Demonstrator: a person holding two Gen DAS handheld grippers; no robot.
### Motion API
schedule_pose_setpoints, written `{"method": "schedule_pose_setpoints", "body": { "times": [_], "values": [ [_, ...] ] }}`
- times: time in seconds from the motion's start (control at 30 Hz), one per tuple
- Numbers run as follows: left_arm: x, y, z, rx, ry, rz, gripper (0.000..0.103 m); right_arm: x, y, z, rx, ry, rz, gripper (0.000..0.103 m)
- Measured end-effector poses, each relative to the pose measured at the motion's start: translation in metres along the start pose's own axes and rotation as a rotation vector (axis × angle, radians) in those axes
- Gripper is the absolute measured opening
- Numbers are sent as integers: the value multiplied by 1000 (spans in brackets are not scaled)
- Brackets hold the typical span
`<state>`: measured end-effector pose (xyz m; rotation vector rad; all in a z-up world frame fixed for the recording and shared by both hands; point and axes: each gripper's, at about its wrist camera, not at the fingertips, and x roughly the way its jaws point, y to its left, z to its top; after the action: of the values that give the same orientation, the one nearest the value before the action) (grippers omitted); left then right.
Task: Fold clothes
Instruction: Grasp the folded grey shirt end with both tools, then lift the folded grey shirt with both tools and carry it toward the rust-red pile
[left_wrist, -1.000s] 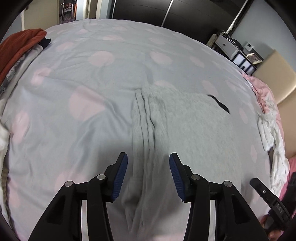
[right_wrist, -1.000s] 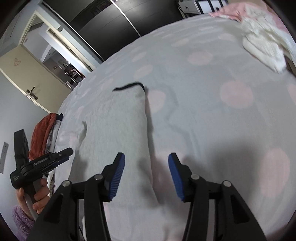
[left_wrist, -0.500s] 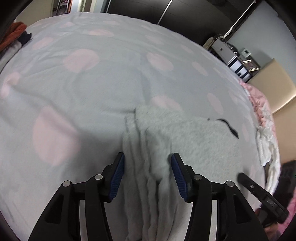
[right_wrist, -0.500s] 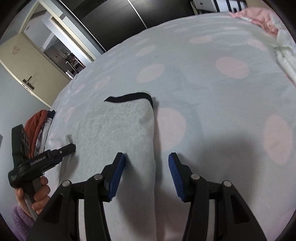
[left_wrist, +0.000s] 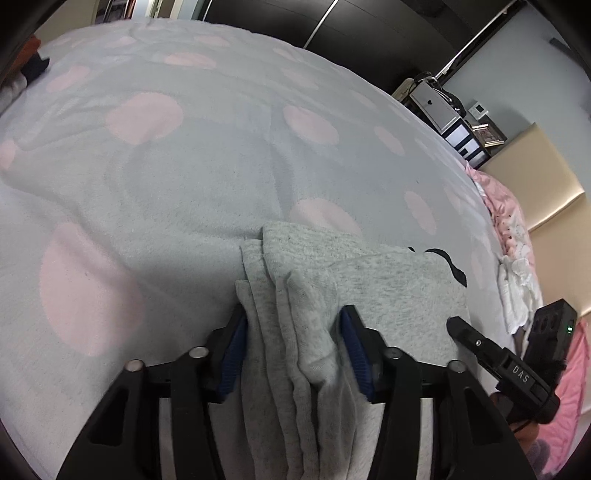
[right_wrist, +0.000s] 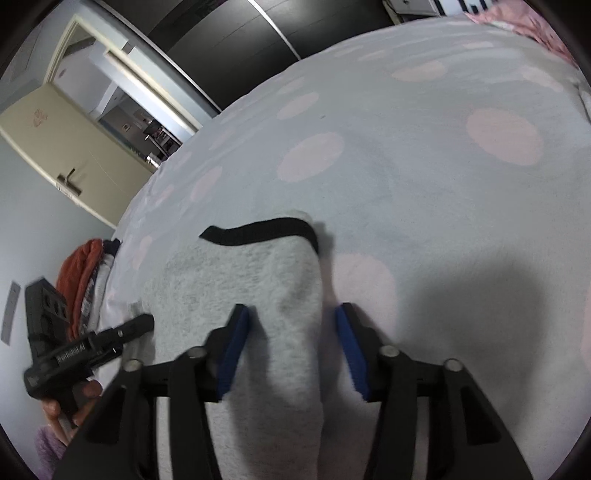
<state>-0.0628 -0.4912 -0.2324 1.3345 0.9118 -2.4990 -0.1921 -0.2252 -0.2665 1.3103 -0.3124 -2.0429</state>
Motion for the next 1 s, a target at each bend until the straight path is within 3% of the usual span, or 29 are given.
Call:
{"method": "schedule_pose_setpoints", "body": {
  "times": [0.07,0.17,0.43,0.8,1.0],
  "values": [
    [-2,-5,0,12,-8,5,30,-1,2,-1,-2,-3,2,17],
    [-7,-12,0,34,-26,24,20,-9,8,-1,-8,-17,-3,12],
    [-61,-34,-7,72,-161,47,19,-61,65,-2,-136,-119,-45,10],
    [-200,-36,-31,36,-416,-2,18,-165,174,-23,-355,-296,-12,9],
    [-300,-9,-42,30,-535,63,17,-201,265,-39,-468,-331,108,8]
  ]
}}
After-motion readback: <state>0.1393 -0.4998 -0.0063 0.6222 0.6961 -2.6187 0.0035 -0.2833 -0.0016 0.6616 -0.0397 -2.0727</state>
